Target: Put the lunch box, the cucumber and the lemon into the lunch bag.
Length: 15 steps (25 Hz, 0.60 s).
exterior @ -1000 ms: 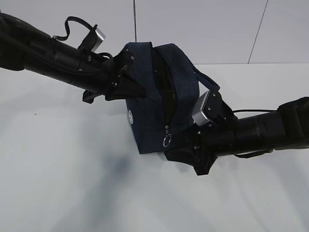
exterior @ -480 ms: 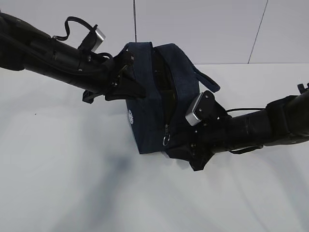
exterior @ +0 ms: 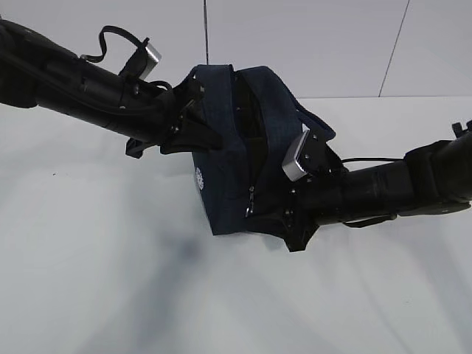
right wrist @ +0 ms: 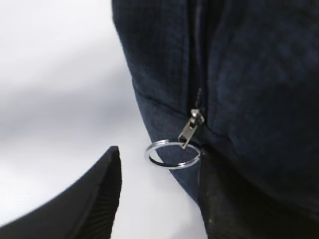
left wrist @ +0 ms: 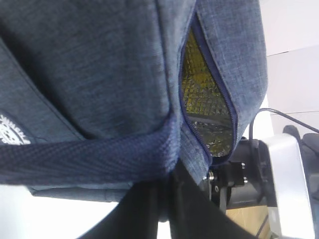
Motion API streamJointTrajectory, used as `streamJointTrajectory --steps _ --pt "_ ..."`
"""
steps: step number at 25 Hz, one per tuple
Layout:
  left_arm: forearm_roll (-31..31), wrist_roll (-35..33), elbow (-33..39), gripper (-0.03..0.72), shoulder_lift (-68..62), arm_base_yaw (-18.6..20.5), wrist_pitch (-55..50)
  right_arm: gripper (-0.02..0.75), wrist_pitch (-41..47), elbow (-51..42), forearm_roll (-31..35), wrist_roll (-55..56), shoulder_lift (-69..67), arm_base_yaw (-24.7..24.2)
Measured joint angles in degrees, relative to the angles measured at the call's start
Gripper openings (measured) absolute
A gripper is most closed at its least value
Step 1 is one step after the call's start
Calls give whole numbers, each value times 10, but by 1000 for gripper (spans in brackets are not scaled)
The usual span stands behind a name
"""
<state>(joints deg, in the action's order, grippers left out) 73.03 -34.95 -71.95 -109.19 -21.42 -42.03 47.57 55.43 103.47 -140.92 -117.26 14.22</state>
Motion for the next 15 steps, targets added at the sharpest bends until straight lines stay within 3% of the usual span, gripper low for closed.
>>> streamJointTrajectory --steps 15 --pt "-1 0 0 -5 0 0 -1 381 29 10 0 7 -22 5"
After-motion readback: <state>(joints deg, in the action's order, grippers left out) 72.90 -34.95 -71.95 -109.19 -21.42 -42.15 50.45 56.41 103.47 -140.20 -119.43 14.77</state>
